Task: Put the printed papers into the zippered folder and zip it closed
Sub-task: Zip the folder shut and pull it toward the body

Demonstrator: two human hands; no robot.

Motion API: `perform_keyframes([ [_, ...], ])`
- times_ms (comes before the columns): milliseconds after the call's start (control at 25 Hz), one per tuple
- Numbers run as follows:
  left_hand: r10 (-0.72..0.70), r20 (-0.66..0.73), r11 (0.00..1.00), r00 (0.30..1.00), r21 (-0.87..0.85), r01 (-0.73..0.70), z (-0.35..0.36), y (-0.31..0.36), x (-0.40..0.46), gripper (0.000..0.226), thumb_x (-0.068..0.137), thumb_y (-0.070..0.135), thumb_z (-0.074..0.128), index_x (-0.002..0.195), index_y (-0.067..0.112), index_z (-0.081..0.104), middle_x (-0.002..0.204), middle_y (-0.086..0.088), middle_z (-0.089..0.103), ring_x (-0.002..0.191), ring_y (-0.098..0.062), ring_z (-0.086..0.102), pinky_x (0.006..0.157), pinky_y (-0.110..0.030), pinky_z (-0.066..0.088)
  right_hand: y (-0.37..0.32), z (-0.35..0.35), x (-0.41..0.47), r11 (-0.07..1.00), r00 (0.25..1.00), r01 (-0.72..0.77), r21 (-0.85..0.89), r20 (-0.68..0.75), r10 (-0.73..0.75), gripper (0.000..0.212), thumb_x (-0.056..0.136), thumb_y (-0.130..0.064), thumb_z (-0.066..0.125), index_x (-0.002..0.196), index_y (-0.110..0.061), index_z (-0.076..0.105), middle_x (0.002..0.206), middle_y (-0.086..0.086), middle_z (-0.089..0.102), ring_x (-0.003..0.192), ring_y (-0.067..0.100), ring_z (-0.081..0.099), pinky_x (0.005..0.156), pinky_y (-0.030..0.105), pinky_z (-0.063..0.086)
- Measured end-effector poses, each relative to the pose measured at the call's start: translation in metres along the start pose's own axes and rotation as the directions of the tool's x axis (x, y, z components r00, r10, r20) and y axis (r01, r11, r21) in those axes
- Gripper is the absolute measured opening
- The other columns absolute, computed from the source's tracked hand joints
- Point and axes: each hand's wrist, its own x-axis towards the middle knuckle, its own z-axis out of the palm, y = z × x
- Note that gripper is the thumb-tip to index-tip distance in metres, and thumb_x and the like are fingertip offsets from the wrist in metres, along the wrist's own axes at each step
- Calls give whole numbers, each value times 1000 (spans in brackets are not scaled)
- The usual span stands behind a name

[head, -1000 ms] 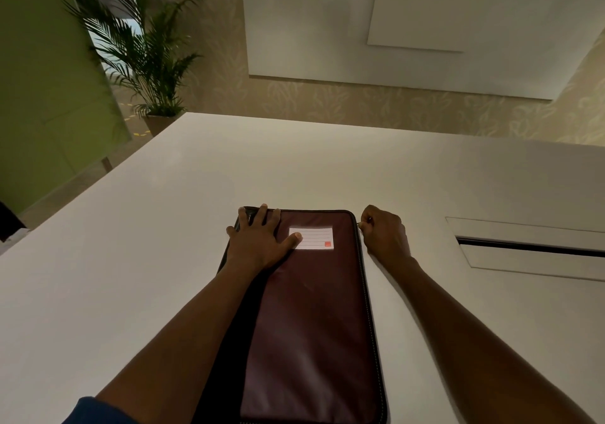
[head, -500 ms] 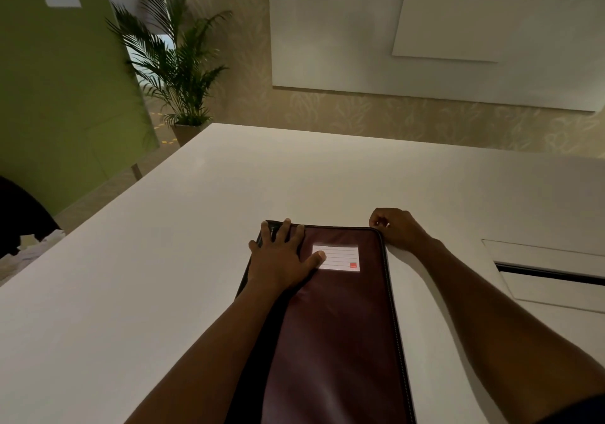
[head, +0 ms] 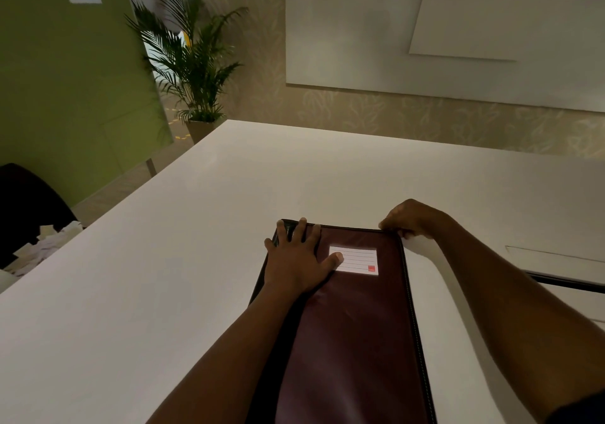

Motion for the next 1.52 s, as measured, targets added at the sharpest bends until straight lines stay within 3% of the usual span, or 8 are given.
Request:
perform_keyframes([
  [120,-1,-6,1000,1000,-15,1,0,0,-1,96,75,89,15,154,35,16,166,1,6,150,-40,-8,113,-66,12,-17,4,3,945,991,-132,-301,-12,134,27,81,-15,65,58,-8,55,55,7,53,44,16,42,48,25,33],
  [200,1,-4,1000,1000,-19,-1,-1,0,-1,97,75,89,16,155,34,16,166,1,5,150,-39,-8,113,-66,12,-23,9,5,906,982,-189,-378,-88,168,24,76,-11,59,54,-11,50,52,3,52,43,14,44,46,22,34],
  [480,4,29,999,1000,-35,-3,-1,0,0,98,75,89,19,155,33,15,166,0,5,150,-40,-10,112,-67,8,-40,43,12,942,933,-91,-324,-358,-32,15,74,-4,59,65,-11,49,69,4,52,57,18,47,46,22,33],
  [640,75,68,990,995,-127,-66,-16,-19,7,98,73,86,38,154,35,18,166,0,7,151,-31,-2,112,-62,14,-52,57,14,951,920,-66,-303,-386,-59,19,76,-3,61,64,-13,49,68,3,53,55,16,46,45,22,31],
  [880,96,23,844,995,-531,-69,-26,-71,-9,98,87,59,60,157,27,0,166,2,8,151,-17,17,120,-35,22,-82,81,13,965,911,-9,-263,-401,-101,9,78,1,57,76,-7,55,75,7,56,70,25,57,59,29,44],
  [1080,147,-5,805,989,-581,-122,-29,-70,-11,106,90,49,60,152,29,-23,158,-1,34,135,-19,46,109,-37,41,-107,101,7,965,908,8,-261,-403,-116,10,79,3,57,82,-6,56,86,11,59,74,28,55,63,30,45],
  [1240,138,-20,777,990,-617,-121,-28,-71,-13,112,86,51,62,149,33,-29,143,3,51,121,-17,56,100,-31,47,-125,115,8,967,912,16,-253,-392,-118,13,80,2,57,91,-3,59,103,18,64,93,36,65,68,32,47],
  [1520,129,-35,766,991,-631,-122,-24,-74,-10,115,82,54,62,149,33,-29,144,3,51,123,-20,56,101,-35,47,-157,141,12,970,921,2,-243,-377,-96,13,81,-2,60,93,-6,60,106,15,66,95,32,65,70,32,48],
])
